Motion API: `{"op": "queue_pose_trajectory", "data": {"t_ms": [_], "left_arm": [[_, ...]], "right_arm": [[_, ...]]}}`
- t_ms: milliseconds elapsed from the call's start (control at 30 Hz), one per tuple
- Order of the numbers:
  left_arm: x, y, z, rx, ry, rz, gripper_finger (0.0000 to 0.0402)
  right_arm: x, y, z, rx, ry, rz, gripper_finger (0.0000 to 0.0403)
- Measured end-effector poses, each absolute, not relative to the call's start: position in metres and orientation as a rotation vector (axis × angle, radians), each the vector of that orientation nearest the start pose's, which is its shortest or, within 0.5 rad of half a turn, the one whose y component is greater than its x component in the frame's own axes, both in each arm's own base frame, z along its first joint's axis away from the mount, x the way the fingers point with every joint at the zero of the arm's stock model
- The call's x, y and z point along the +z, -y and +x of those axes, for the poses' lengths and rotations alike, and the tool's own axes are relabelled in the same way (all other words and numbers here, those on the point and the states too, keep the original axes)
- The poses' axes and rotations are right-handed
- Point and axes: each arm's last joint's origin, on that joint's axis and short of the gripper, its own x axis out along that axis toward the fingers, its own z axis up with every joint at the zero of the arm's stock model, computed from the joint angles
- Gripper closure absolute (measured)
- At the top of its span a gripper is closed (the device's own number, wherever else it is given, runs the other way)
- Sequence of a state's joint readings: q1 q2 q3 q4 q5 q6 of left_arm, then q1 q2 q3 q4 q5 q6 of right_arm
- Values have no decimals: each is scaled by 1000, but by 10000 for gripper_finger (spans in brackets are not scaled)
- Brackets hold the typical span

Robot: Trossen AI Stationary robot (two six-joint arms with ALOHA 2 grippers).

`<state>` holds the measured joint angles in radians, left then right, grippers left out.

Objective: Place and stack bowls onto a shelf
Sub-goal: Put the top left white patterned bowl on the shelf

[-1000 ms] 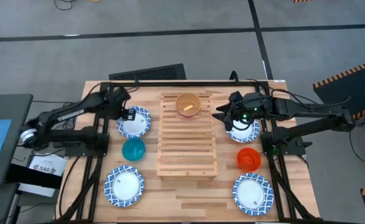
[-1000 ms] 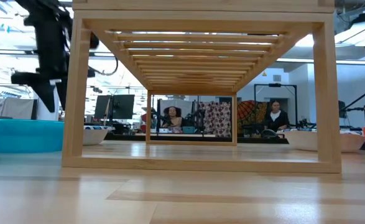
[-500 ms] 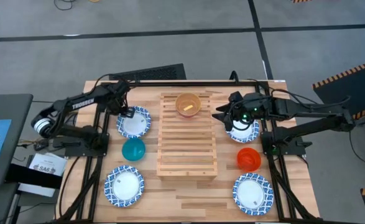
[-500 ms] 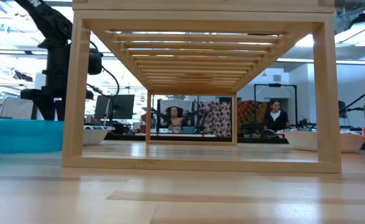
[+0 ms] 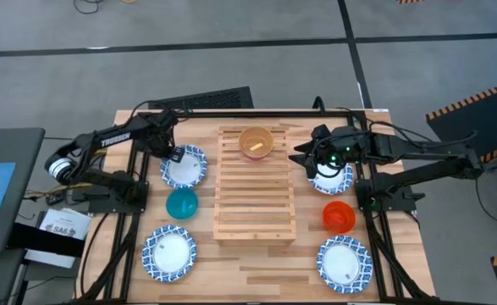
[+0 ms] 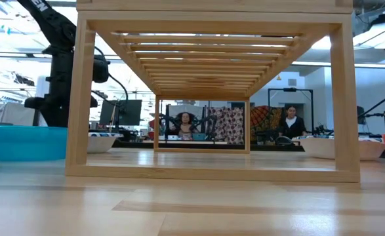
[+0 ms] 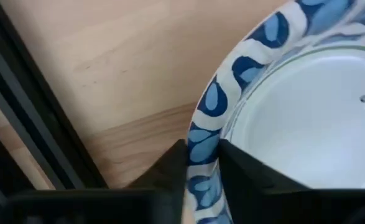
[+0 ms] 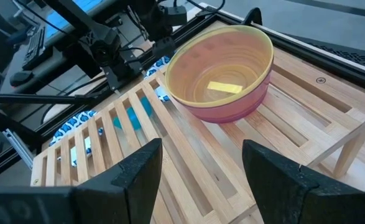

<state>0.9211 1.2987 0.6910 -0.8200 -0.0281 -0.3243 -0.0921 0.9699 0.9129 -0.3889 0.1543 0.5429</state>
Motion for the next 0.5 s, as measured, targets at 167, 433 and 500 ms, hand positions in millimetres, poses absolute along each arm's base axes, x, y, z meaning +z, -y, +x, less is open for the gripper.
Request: {"op": "queue_pose_trajectory", "data": {"t_ms": [167,433,500], "left_arm": [[182,-155,117,991,-1159,-869,391],[247,-154,110,1004,-1047,-804,400],[273,-153,108,1022,-1000,-762,400]], "right_arm": [[326,23,204,-357,-369,517,154],[326,23,204,-357,-369,518,154],[326,23,204,-357,-369,518,154]]}}
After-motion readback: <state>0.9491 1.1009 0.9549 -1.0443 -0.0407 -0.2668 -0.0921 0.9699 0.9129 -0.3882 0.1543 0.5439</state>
